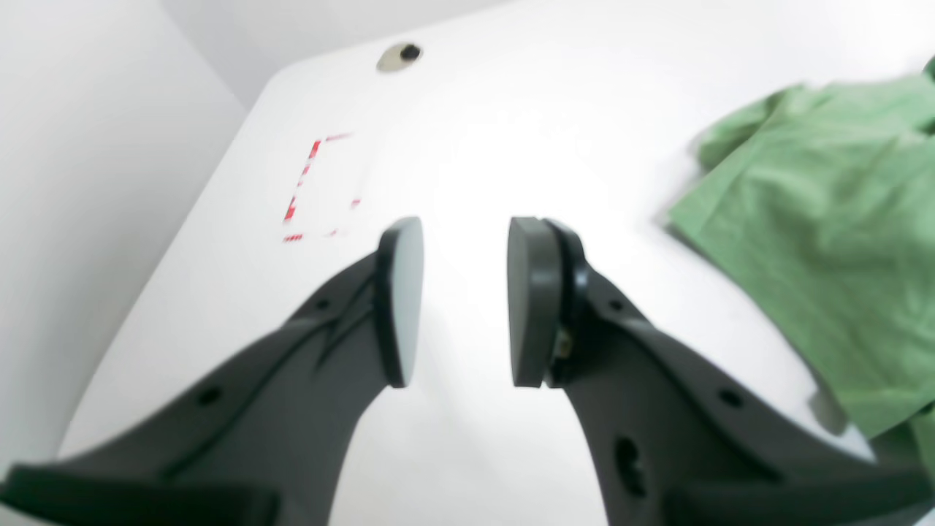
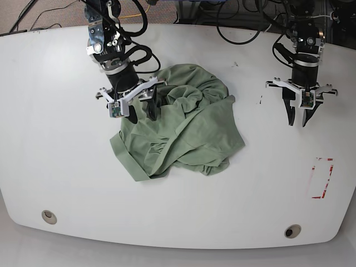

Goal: Layout the t-shirt on the table in an organized manner, then fold the t-shirt properly
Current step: 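Lower both grippers toward the crumpled green t-shirt, then close the right gripper on the t-shirt edge nearest it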

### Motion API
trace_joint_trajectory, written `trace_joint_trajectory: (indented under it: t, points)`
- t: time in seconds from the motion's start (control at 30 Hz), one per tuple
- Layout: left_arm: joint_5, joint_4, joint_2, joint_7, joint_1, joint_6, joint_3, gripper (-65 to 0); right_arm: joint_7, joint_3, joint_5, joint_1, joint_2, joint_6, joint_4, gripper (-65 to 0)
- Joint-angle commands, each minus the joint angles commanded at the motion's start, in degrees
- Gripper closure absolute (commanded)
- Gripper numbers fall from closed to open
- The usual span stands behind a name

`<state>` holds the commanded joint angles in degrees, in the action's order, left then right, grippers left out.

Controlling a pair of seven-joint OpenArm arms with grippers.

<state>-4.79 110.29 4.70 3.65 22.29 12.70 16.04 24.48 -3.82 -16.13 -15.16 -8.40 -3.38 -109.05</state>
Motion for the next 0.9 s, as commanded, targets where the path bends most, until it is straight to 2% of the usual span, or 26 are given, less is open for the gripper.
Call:
trace_joint_trajectory:
  t: [0.23, 0.4, 0.57, 0.63, 0.73, 0.77, 0.9]
  points:
    - [0.00, 0.09, -0.09, 2.02, -0.44, 0.00, -0.88, -18.3, 0.00, 1.49, 0.00, 5.71, -0.26, -0.09, 5.19, -35.7]
    - [0.00, 0.09, -0.18, 2.02, -0.35, 0.00, -1.67, -18.3, 0.09, 4.31, -0.09, 9.41, -2.20, -0.53, 9.05, -36.1]
    - [0.09, 0.18, -0.18, 2.02, 0.62, 0.00, -1.58, -18.3, 0.09, 6.33, -0.09, 13.89, -2.55, -4.84, 14.86, -36.1]
    - [0.09, 0.18, -0.18, 2.02, 1.32, 0.00, -1.58, -18.3, 0.09, 7.47, -0.09, 15.47, -2.37, -5.89, 17.49, -36.1]
    - [0.09, 0.18, -0.18, 1.93, 2.81, 0.00, -1.67, -18.3, 0.09, 9.76, -0.09, 17.23, -2.37, -8.70, 21.45, -36.1]
    - [0.09, 0.18, -0.18, 1.93, 3.25, 0.00, -1.67, -18.3, 0.09, 10.73, -0.09, 17.93, -2.29, -10.20, 23.03, -36.1]
    - [0.18, 0.18, -0.26, 1.93, 3.87, 0.00, -1.76, -18.3, 0.09, 11.96, -0.09, 19.78, -2.11, -13.19, 27.96, -36.0]
